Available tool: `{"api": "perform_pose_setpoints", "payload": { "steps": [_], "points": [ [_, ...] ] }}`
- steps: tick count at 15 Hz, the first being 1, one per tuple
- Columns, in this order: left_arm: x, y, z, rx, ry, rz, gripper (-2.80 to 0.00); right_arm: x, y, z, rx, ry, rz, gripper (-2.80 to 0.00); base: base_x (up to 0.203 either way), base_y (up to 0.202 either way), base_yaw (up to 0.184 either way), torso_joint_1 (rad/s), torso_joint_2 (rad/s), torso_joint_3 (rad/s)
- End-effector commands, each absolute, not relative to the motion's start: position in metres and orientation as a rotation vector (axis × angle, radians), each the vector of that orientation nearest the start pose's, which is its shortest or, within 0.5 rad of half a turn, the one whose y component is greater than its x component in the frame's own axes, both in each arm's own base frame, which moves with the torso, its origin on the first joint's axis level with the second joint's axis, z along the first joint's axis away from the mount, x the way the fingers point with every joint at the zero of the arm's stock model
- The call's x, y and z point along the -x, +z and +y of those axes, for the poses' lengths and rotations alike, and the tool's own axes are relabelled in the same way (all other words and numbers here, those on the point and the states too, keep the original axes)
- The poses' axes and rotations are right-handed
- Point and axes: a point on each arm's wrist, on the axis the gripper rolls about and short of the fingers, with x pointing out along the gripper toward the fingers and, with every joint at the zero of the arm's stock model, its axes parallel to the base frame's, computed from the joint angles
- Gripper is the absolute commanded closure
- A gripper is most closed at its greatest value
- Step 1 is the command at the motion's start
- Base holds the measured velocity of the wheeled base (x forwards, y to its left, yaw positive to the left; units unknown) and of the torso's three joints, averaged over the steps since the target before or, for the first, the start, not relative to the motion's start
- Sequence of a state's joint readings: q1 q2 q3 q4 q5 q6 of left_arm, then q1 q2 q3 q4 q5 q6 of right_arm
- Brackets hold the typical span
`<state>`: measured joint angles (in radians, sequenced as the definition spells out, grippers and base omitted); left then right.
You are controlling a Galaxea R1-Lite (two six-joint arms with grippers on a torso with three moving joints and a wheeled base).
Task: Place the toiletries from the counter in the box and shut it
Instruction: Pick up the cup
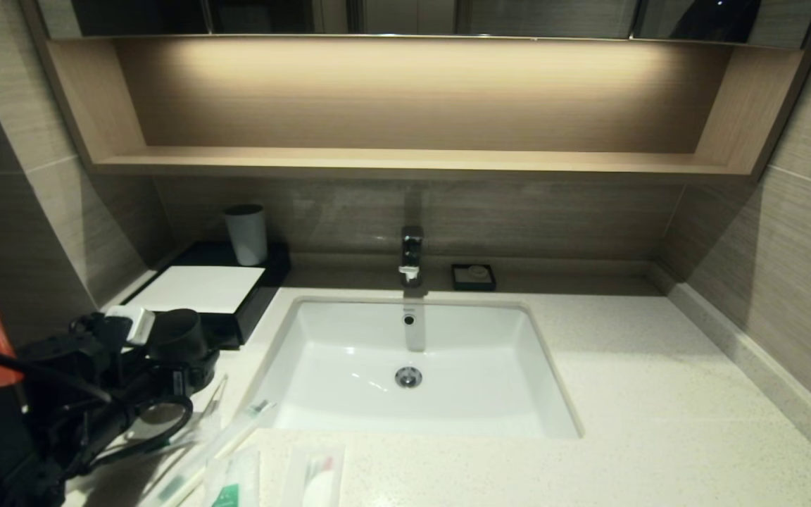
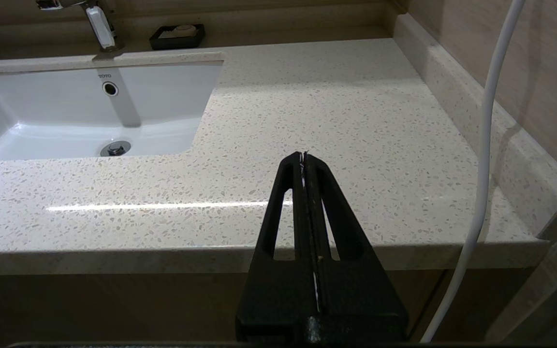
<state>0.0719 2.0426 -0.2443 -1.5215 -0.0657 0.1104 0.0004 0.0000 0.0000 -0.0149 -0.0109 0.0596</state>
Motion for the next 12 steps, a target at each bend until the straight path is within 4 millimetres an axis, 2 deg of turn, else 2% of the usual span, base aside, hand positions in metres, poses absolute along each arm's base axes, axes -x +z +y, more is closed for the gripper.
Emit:
{"api": "perform_pose_setpoints", "payload": {
  "steps": [1,8,10,12],
  "points": [
    [-0.269,0.054,0.018,-0.09,-0.008,0.264,0.0,0.023,0.077,0.0,-0.06,-0.01,-0.014,0.0,0.0,0.0,0.0,0.0,0.0,0.0],
    [-0.272,0.049,0.018,-0.083,-0.019,0.274,0.0,0.023,0.077,0.0,-0.06,-0.009,-0.015,0.0,0.0,0.0,0.0,0.0,0.0,0.0],
    [-0.271,0.06,0.018,-0.09,-0.016,0.232,0.0,0.023,0.077,0.0,-0.06,-0.009,-0.014,0.0,0.0,0.0,0.0,0.0,0.0,0.0],
    [-0.268,0.088,0.018,-0.1,0.006,0.122,0.0,0.023,0.077,0.0,-0.06,-0.009,-0.013,0.0,0.0,0.0,0.0,0.0,0.0,0.0]
  ]
}}
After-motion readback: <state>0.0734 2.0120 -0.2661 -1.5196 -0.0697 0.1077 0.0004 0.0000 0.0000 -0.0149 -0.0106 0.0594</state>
